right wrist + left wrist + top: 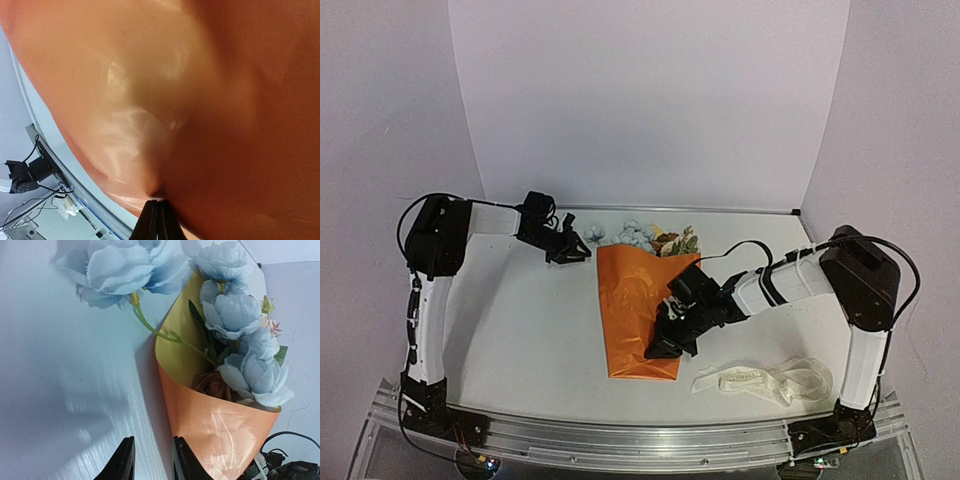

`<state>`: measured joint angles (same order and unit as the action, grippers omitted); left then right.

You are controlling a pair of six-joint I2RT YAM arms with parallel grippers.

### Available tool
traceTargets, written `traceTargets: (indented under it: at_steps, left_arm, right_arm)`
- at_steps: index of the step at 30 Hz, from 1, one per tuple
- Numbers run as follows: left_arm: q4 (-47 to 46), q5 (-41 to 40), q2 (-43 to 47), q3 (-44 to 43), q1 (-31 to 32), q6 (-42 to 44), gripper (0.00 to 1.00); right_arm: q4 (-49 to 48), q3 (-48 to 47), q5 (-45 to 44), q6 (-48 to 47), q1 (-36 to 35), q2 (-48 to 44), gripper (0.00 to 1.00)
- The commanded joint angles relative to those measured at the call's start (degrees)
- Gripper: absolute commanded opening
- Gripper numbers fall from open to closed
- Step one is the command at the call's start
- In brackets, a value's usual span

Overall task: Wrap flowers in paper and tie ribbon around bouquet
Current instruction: Press the fold line on the folded wrapping paper.

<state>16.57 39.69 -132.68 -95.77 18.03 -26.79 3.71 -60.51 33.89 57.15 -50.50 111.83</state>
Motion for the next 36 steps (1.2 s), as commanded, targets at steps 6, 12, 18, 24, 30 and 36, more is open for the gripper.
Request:
traceTargets:
  at_steps: [6,12,18,24,30,36]
  left_arm:
    - [-9.83,-3.39,27.22,27.43,9.54,-4.17,0.24]
    - [-15.96,-5.25,32.81,40.0,22.32,-8.17,0.19]
    - [-18.98,-5.92,33.24,45.05,30.56,-11.05,0.15]
    - [-22.37,-5.92,30.14,47.53,33.55,-13.02,0.14]
    - [-22.22,-5.8,26.01,46.17,34.59,-13.03,0.14]
    - [-22.63,-5.32,23.89,46.49,35.11,-13.37,0.13]
  right_arm:
    - [4.94,-1.83,-0.54,0.03,0.08,-8.02,0.02]
    - [5.51,0.15,-1.09,-0.43,-1.32,-9.08,0.02]
    - [5.35,2.24,-2.75,-0.74,-2.17,-8.79,0.02]
    - [4.84,3.68,-4.21,-0.63,-2.96,-7.95,0.02]
    - [4.3,5.33,-5.23,-0.62,-3.99,-8.42,0.02]
    - [3.82,7.86,-6.54,-1.16,-4.77,-9.03,0.02]
